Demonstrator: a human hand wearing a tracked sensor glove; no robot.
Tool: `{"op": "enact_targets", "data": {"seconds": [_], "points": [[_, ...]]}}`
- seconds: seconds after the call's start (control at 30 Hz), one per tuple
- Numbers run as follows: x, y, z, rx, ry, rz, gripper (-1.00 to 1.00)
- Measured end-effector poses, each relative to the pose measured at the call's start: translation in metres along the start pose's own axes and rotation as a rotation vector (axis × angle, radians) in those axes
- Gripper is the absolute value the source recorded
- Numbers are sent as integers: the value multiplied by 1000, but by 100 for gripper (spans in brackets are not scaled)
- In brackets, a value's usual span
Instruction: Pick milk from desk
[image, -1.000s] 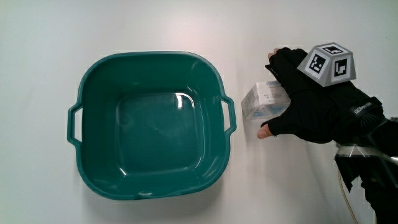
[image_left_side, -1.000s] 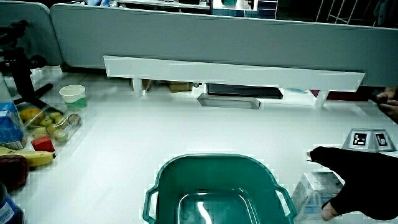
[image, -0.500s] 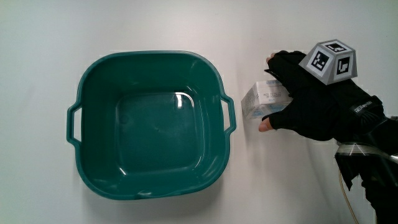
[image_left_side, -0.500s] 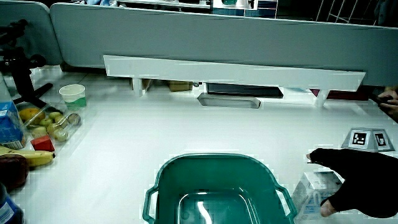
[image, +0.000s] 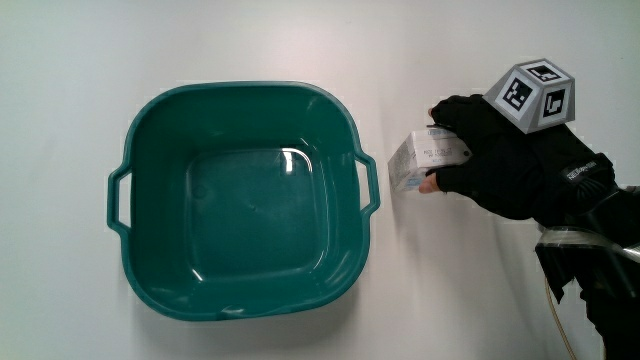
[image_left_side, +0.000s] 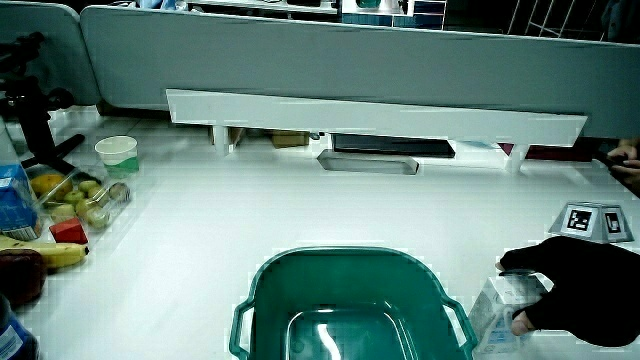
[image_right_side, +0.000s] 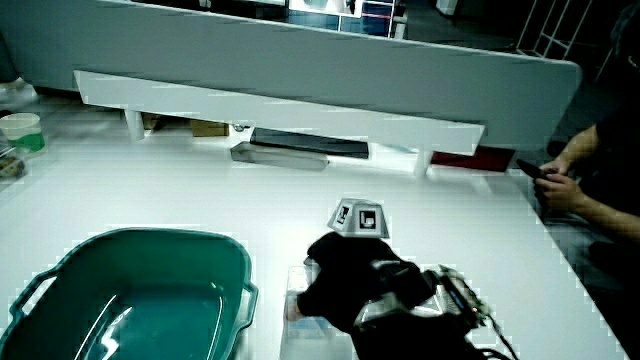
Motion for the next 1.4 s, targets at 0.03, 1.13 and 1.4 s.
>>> {"op": "enact_targets", "data": {"seconds": [0.03, 1.13, 1.4], "points": [[-2, -1, 1, -2, 7, 7, 66], [-32, -39, 39, 168, -79, 110, 100], [-51, -53, 57, 242, -114, 157, 100]]}}
